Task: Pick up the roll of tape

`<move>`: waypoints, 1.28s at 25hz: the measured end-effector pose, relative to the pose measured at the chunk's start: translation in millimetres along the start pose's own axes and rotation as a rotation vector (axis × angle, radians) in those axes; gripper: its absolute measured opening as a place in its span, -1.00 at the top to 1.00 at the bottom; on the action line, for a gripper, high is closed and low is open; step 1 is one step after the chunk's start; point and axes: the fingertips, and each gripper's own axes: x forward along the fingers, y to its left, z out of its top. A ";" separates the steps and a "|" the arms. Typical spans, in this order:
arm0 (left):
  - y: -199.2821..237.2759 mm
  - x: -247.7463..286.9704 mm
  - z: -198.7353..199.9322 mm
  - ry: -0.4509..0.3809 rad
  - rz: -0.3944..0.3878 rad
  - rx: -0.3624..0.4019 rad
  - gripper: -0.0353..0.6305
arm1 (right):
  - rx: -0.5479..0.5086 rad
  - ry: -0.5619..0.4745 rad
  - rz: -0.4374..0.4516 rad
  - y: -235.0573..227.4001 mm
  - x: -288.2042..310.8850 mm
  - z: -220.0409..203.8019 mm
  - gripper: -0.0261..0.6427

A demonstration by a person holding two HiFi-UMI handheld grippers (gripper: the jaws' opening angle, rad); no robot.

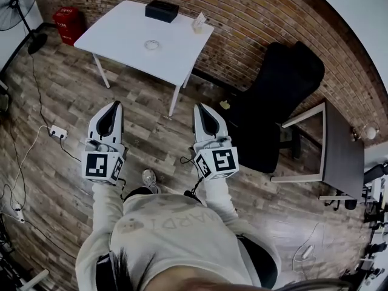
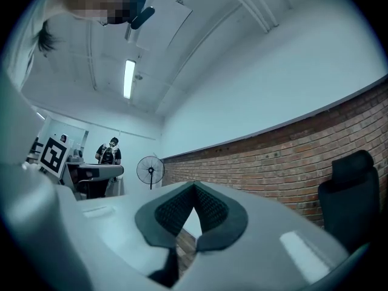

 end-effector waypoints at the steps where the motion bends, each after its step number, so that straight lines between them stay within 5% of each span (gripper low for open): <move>1: 6.0 7.5 -1.5 0.001 0.001 0.001 0.88 | -0.002 0.000 0.000 -1.8 9.3 -1.7 0.89; 32: 127.1 154.2 -43.4 0.006 -0.059 -0.017 0.88 | -0.004 0.015 -0.031 -35.0 193.8 -39.2 0.89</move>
